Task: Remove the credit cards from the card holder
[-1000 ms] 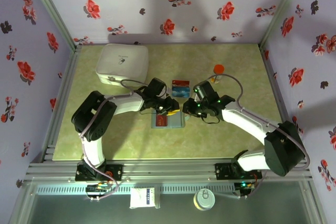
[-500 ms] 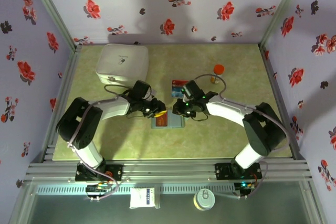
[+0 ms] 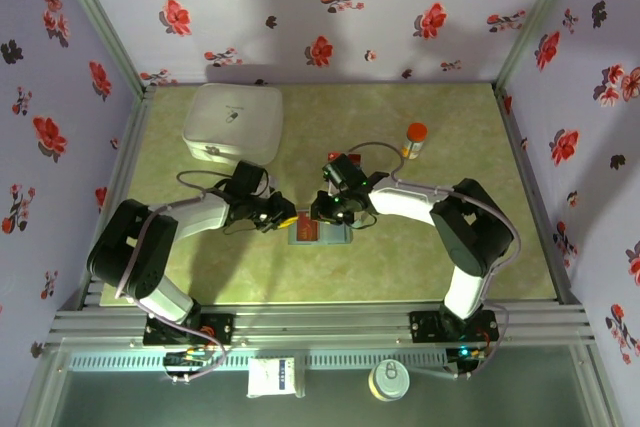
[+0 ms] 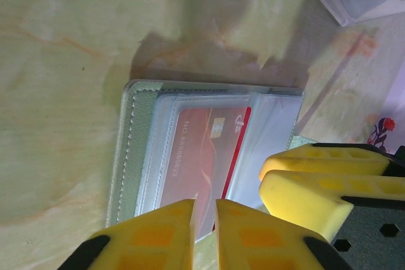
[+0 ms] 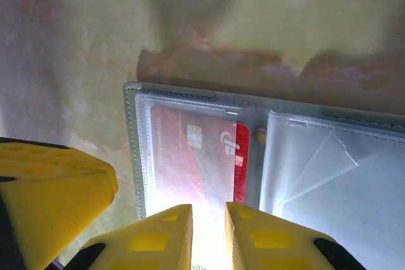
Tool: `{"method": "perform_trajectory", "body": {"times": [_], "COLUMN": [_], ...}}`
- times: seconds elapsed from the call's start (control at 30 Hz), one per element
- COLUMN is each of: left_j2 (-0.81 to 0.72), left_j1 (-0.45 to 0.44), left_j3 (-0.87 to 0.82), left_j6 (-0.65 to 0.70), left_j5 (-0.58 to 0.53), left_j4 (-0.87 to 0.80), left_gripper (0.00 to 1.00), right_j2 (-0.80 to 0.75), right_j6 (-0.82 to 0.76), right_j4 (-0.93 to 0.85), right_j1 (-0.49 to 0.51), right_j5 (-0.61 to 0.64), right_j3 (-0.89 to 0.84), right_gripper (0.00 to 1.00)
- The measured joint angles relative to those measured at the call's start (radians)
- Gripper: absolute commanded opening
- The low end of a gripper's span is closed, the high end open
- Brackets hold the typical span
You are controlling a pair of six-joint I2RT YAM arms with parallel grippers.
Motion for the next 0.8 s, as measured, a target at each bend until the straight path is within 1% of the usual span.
{"method": "perform_trajectory", "body": {"times": [0.37,0.63,0.8], "left_j2": [0.0,0.005,0.02], "left_j1": [0.0,-0.002,-0.017], "left_j3": [0.001,0.016,0.016], "left_j6": [0.05,0.047,0.042], "left_j5": [-0.029,-0.034,-0.038], "left_j4": [-0.02,-0.025,-0.017], "left_gripper": [0.09,0.07,0.05], "right_j2": [0.001,0.003,0.007], "right_j6": [0.0,0.0,0.0], "right_j4": [0.005,0.005,0.005], "right_j1": [0.0,0.0,0.0], "right_j5": [-0.009,-0.009,-0.009], "right_j3": [0.0,0.0,0.0], "right_gripper": [0.22,0.21,0.2]}}
